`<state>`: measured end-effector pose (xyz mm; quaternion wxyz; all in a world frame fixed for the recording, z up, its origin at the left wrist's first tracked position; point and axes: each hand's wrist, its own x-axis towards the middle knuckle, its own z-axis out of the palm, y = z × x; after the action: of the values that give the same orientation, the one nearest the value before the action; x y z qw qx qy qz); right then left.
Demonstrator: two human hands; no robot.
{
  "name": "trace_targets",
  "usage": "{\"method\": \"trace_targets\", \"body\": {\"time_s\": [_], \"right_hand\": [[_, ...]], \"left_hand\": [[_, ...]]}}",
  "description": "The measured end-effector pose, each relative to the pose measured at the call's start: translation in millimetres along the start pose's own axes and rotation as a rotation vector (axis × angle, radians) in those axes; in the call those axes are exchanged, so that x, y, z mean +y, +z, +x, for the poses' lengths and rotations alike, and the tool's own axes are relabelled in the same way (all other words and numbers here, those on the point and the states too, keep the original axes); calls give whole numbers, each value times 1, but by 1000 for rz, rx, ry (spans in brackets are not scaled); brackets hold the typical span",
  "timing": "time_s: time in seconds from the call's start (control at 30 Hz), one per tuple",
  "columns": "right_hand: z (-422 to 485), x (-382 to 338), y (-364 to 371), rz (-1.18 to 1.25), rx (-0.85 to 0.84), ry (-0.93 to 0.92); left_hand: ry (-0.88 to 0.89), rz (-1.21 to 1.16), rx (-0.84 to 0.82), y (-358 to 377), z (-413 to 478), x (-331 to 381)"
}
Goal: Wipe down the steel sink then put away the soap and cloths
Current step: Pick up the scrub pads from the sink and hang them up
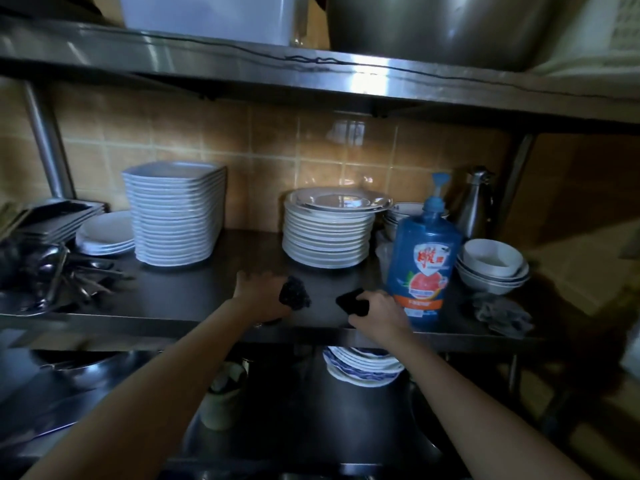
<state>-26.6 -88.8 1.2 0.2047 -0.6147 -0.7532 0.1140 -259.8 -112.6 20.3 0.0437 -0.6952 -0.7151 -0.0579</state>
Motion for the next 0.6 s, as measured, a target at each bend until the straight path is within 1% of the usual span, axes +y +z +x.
{"method": "trace_targets", "body": {"time_s": [0.23, 0.3, 0.4, 0.6], "right_hand": [[41, -3, 21, 43, -39, 5], [48, -2, 26, 39, -47, 15], [53, 3, 32, 40, -44, 36], [55, 7, 39, 40, -38, 3]], "left_hand": [[30, 26, -20, 13, 33, 6], [43, 31, -58, 19, 40, 6], [22, 37, -90, 28, 49, 4], [3, 31, -90, 36, 60, 4]]}}
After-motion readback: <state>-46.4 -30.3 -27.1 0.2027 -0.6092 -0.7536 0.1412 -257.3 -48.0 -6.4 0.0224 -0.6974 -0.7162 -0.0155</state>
